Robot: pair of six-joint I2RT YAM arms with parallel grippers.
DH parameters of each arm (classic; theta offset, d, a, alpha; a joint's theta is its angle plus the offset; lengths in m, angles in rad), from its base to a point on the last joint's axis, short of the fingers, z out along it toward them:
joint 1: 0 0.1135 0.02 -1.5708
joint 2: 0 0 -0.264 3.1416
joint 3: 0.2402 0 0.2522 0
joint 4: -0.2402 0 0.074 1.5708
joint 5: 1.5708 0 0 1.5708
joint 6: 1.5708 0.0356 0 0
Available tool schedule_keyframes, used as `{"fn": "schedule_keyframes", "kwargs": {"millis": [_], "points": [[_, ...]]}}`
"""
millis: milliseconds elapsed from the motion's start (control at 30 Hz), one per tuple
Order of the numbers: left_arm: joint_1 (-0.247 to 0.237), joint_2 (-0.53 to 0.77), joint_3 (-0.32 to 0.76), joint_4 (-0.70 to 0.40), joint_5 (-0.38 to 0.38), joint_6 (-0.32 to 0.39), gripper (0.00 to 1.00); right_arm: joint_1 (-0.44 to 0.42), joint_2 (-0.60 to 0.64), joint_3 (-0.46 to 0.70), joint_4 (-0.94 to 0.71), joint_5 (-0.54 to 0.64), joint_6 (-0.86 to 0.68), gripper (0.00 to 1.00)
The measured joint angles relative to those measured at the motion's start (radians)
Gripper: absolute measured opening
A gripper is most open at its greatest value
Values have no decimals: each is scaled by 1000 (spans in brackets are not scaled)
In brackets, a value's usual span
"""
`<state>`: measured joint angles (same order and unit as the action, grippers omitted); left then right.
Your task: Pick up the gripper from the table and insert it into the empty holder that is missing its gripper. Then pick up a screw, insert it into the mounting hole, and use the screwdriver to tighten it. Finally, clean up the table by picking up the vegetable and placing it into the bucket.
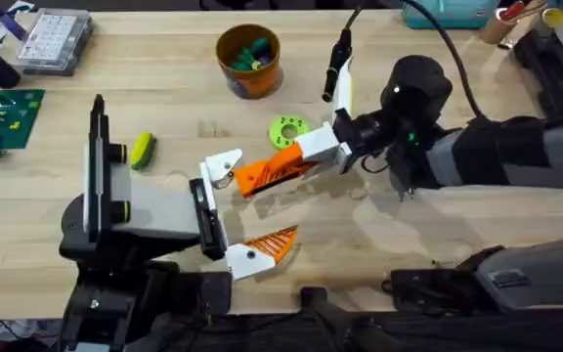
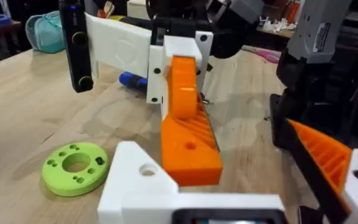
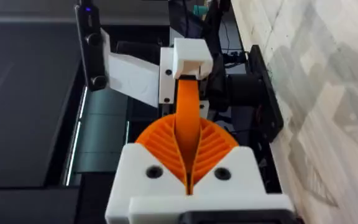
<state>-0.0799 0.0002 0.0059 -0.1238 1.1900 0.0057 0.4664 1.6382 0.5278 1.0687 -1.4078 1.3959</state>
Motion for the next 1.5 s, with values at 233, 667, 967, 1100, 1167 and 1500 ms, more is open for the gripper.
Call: {"fn": "schedule_keyframes", "kwargs": {"millis": [233, 667, 967, 1100, 1167, 1500], "points": [[0, 0, 0, 0, 0, 4, 990, 2, 0, 0, 49, -8, 15, 13], [0, 0, 0, 0, 3, 6, 990, 22, 0, 0, 24, -18, -11, 12], [0, 0, 0, 0, 3, 6, 990, 36, 0, 0, -45, 36, -60, 12], [0, 0, 0, 0, 3, 6, 990, 37, 0, 0, -45, 47, -65, 14], [0, 0, 0, 0, 2, 6, 990, 37, 0, 0, -45, 49, -66, 12], [0, 0, 0, 0, 2, 6, 990, 37, 0, 0, -45, 50, -64, 12]]}}
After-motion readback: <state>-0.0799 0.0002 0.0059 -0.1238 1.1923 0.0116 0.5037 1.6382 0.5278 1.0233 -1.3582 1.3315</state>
